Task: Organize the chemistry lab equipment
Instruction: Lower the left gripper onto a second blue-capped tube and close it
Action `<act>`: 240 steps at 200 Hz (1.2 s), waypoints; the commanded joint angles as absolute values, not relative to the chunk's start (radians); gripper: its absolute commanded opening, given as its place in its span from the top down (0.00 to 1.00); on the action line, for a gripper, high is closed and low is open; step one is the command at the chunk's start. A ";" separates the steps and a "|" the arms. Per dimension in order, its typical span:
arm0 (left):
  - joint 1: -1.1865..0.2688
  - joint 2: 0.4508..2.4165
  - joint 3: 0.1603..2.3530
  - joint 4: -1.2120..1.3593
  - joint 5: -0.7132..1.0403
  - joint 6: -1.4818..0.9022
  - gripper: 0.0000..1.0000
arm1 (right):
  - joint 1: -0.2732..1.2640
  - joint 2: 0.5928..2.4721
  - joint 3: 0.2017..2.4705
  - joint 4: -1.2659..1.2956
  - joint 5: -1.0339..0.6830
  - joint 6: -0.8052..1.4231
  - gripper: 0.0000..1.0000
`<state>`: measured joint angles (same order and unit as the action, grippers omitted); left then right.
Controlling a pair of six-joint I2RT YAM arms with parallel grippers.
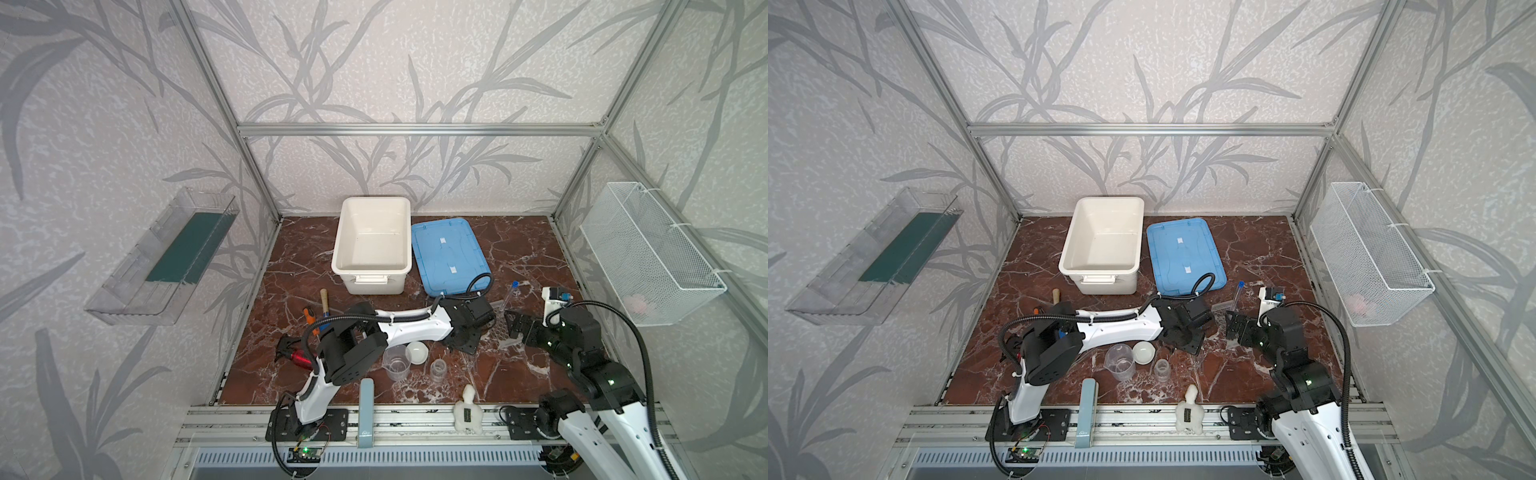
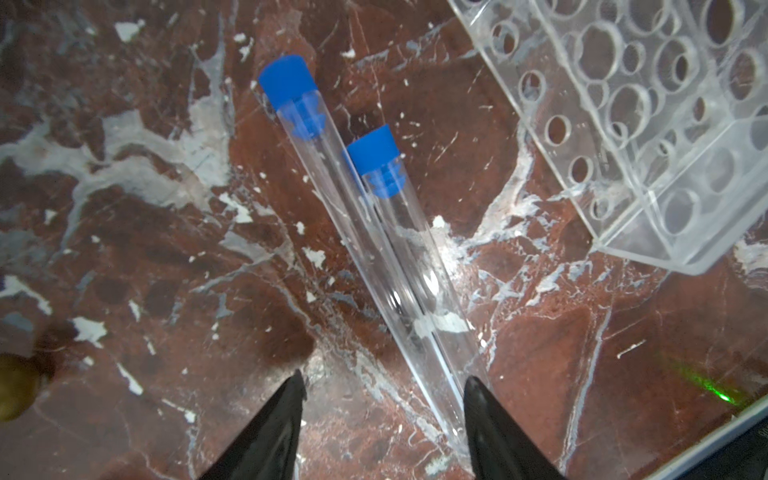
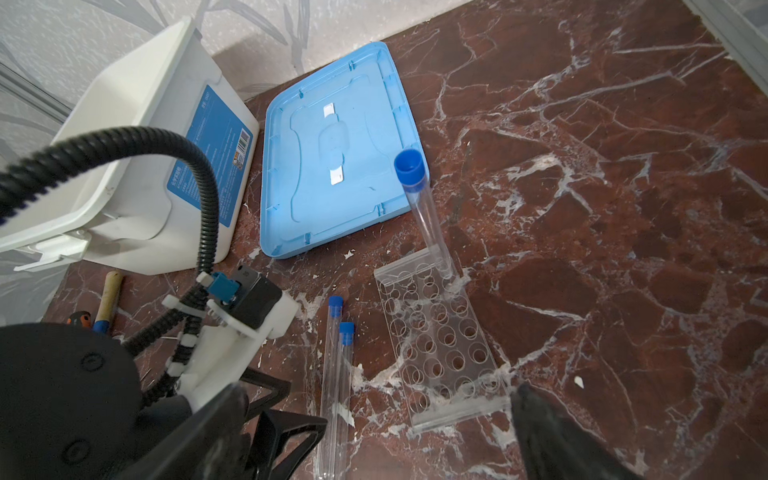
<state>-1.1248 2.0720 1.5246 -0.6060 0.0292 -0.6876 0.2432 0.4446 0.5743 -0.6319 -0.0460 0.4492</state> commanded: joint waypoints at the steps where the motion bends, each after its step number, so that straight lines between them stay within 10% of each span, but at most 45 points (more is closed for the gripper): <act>1: -1.133 2.093 1.549 -0.645 0.028 -0.674 0.39 | 0.245 0.429 0.583 -0.657 -0.059 0.463 0.02; 240: -1.119 2.134 1.596 -0.809 -0.010 -0.683 0.63 | 0.246 0.412 0.573 -0.642 -0.042 0.419 0.02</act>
